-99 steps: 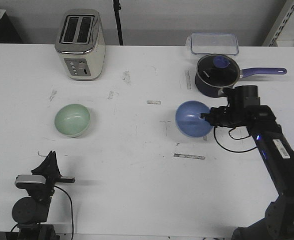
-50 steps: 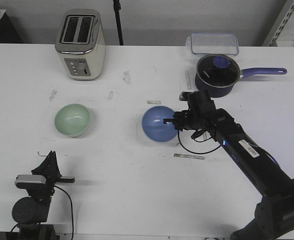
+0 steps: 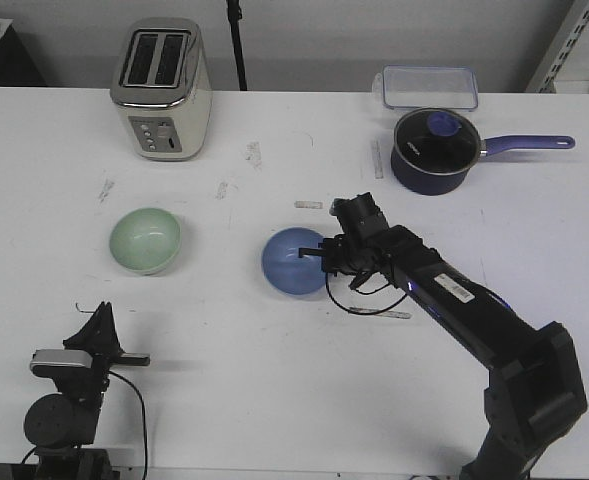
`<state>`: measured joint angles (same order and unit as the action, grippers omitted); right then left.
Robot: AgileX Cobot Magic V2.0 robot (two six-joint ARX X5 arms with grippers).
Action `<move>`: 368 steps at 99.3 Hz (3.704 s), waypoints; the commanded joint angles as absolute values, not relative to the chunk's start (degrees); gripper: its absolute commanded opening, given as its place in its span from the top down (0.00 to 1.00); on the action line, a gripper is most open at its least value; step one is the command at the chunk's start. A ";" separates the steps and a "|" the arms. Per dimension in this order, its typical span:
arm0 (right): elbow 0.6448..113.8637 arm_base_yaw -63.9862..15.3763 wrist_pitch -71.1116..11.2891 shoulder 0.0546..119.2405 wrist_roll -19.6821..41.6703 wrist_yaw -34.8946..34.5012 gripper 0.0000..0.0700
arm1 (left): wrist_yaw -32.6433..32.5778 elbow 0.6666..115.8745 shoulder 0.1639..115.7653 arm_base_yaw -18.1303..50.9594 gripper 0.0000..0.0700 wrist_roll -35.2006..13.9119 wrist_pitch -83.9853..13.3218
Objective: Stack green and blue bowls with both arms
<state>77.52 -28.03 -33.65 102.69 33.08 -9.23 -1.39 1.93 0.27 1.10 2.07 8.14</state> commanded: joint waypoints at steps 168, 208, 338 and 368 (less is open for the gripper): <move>78.15 -28.29 -29.02 96.95 28.18 -1.67 0.38 | -1.52 0.69 0.19 1.04 1.00 2.11 8.91; 62.24 -24.64 -9.06 79.59 9.41 -1.26 0.99 | -1.52 0.69 0.19 1.04 1.00 2.11 8.91; 23.27 -1.87 -0.78 16.40 0.19 -1.48 0.99 | -1.52 0.69 0.19 1.04 1.00 2.11 8.93; 23.27 -1.87 0.43 13.08 0.19 -1.48 0.99 | -1.52 0.69 0.19 1.04 1.00 2.11 8.91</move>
